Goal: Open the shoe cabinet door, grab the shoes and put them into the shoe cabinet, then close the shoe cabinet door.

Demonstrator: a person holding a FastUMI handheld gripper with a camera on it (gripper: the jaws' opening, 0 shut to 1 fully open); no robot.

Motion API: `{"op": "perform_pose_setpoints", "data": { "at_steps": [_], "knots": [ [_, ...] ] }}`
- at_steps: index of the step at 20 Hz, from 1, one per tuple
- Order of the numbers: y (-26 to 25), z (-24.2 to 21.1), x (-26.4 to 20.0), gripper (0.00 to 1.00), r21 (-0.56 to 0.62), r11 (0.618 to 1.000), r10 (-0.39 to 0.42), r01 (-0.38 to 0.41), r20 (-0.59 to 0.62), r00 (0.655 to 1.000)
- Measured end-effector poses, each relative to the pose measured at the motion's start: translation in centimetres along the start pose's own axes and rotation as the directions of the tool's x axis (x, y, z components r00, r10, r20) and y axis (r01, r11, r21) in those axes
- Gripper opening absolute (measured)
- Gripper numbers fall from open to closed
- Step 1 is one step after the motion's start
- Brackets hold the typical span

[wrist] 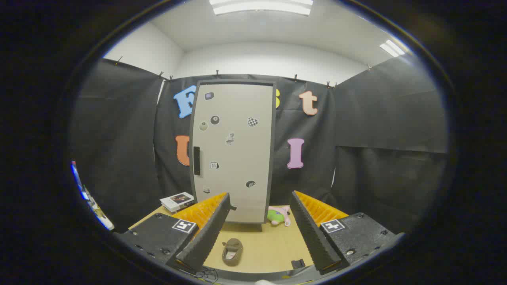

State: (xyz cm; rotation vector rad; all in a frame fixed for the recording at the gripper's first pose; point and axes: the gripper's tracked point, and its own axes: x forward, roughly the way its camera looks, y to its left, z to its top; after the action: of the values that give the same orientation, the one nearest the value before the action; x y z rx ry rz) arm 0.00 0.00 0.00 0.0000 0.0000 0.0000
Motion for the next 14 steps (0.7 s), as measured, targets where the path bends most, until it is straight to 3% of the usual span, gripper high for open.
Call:
{"op": "perform_pose_setpoints", "data": {
  "at_steps": [14],
  "knots": [
    [0.3, -0.6, 1.6, 0.99, 0.004, 1.000, -0.013, 0.013, 0.002, 1.000]
  ]
}}
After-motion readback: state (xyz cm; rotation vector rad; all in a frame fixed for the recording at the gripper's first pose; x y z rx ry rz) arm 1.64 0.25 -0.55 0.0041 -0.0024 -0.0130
